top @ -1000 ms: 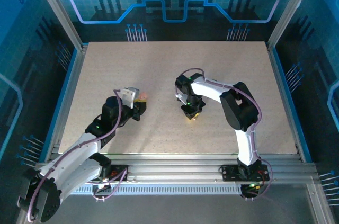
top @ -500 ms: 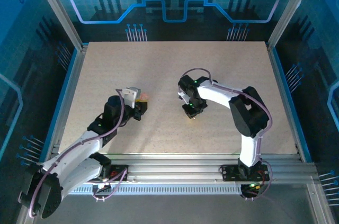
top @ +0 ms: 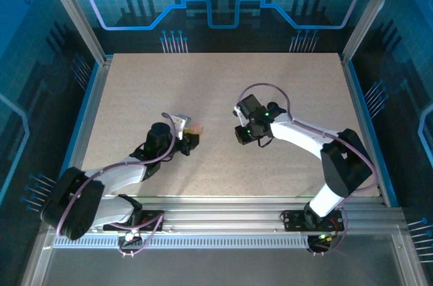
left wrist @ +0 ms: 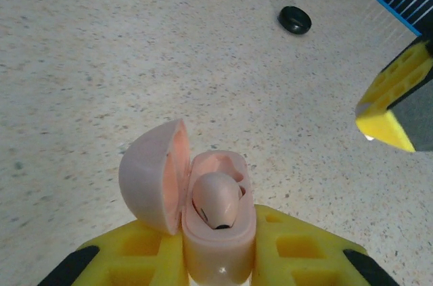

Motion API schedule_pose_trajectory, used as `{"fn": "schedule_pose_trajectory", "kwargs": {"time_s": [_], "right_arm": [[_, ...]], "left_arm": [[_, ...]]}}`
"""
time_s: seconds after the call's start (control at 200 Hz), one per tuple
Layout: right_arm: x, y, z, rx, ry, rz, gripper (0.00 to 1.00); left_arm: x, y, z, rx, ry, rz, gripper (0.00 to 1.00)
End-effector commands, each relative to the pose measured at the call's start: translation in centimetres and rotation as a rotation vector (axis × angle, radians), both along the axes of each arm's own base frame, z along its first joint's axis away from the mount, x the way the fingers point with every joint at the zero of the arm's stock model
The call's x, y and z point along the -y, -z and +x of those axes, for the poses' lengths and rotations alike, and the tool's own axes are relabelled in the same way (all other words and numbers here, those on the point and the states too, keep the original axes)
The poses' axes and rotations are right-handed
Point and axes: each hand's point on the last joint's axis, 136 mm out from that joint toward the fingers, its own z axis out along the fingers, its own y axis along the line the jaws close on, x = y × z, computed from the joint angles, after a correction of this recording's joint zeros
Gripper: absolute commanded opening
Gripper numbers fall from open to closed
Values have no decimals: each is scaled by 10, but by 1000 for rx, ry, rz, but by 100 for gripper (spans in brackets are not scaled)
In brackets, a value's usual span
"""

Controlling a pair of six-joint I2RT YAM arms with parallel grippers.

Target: Insert wireless bluetooth earbuds into charging case

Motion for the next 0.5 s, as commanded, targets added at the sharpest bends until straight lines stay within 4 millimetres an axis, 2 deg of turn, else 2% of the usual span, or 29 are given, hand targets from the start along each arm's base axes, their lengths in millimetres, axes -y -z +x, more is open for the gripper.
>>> {"fn": "schedule_pose_trajectory", "kwargs": {"time_s": [0.0, 0.2, 0.395, 0.495], "right_arm": [[-18, -24, 9, 81, 28, 138, 20], [-31, -50, 11, 147, 62, 303, 21], [-29, -71, 12, 184, 110, 363, 21], [-36, -82, 12, 194, 110, 428, 21]], "left_arm": [[28, -22, 3, 99, 92, -92, 22], [61, -20, 5, 163, 161, -140, 22], [74, -22, 4, 218, 191, -179, 22], [78, -25, -1, 254, 210, -201, 22]]}}
